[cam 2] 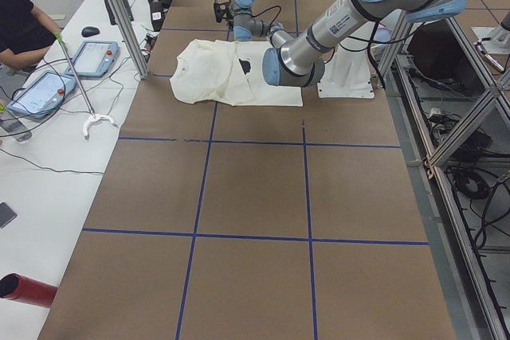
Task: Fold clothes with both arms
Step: 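Grasp the sleeve nearest the left gripper and fold it across the shirt front, then release the sleeve and move both grippers to the shirt hem nearest the robot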
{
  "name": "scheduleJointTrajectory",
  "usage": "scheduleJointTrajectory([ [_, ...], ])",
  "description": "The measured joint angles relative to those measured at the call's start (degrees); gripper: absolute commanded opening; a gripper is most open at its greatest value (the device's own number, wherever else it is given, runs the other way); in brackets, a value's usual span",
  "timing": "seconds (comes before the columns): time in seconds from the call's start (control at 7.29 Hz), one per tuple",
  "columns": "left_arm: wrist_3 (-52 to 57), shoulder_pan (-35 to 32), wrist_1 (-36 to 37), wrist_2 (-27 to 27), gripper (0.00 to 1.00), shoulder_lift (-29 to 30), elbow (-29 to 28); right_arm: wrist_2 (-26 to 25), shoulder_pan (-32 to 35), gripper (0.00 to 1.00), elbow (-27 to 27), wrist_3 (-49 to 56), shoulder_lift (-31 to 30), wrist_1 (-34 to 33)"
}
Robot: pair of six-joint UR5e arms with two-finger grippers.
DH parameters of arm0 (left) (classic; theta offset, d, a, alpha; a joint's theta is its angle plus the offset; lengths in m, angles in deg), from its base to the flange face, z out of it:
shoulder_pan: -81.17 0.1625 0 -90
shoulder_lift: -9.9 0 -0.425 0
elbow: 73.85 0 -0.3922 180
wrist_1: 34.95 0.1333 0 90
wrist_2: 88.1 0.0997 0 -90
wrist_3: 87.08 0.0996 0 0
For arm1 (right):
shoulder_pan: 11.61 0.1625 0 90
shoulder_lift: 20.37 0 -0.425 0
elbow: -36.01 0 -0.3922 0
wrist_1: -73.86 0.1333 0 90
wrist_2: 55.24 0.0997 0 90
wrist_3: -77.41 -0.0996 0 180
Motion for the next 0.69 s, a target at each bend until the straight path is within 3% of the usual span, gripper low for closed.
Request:
scheduleJointTrajectory([
  [0.14, -0.9, -1.0, 3.0, -2.4, 0.65, -3.5, 7.0, -0.5, -1.4, 1.0, 0.5, -1.2, 0.3, 0.0],
  [0.27, -1.0, -2.7, 7.6, -6.1, 0.65, -10.6, 17.8, -3.5, -5.2, 1.0, 2.5, -5.7, 0.4, 0.0],
  [0.55, 2.4, -5.6, 15.5, -10.0, 0.65, -26.9, 38.6, -20.4, -21.5, 1.0, 9.5, -23.9, 0.3, -0.3],
  [0.69, 6.3, -6.9, 19.7, -10.3, 0.65, -32.3, 45.1, -29.7, -30.6, 0.99, 12.9, -32.7, 0.1, -1.2],
])
